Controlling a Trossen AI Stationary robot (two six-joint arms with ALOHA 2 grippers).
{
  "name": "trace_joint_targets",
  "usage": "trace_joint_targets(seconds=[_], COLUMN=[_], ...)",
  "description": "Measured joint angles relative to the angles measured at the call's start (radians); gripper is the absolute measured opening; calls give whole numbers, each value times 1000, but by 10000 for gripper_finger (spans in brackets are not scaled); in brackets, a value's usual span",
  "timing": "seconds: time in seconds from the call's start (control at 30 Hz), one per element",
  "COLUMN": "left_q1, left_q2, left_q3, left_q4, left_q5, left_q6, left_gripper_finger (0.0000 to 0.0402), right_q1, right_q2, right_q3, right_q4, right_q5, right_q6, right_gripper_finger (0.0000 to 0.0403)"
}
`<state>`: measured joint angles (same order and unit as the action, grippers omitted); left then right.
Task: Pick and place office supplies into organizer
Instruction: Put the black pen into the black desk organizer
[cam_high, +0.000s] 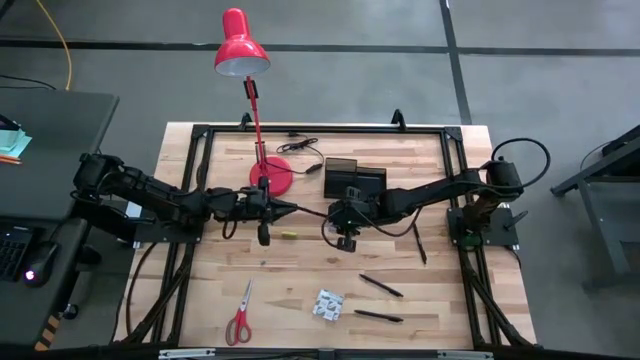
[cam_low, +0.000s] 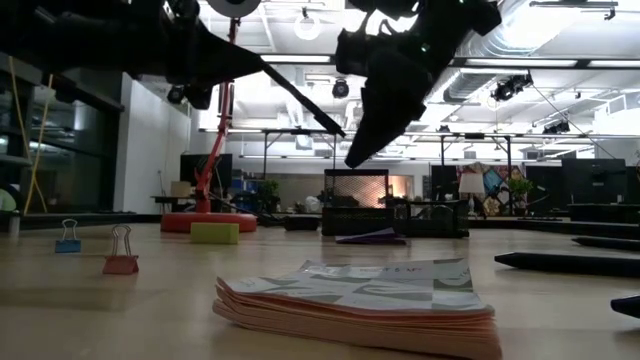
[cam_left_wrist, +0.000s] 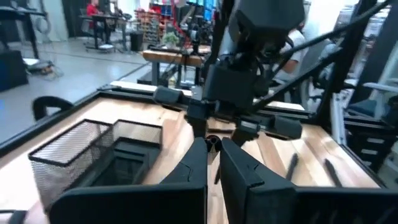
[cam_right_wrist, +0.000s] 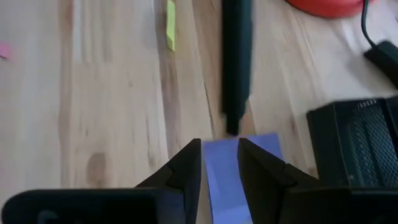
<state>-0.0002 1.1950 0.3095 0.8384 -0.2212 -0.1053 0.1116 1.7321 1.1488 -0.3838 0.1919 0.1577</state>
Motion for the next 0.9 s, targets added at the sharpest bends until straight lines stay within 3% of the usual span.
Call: trace_joint_targets(seconds=[0.3, 0.5, 0.7, 0.9], left_q1=[0, 0, 0, 0], left_q2=[0, -23, -114, -213], left_q3=[0, 0, 0, 0], left_q4=[60, 111, 110, 116], left_q5=[-91, -114, -128, -58], left_q6=[70, 133, 165, 181], left_gripper_finger=[0, 0, 0, 0], right_q1=[28, 117, 194, 204], right_q2=[0, 0, 0, 0], right_q3=[0, -65, -234, -439], right_q4=[-29, 114, 447, 1086], right_q5=[93, 286, 443, 422], right_q6=[95, 104, 72, -118], right_gripper_finger=[99, 99, 99, 98])
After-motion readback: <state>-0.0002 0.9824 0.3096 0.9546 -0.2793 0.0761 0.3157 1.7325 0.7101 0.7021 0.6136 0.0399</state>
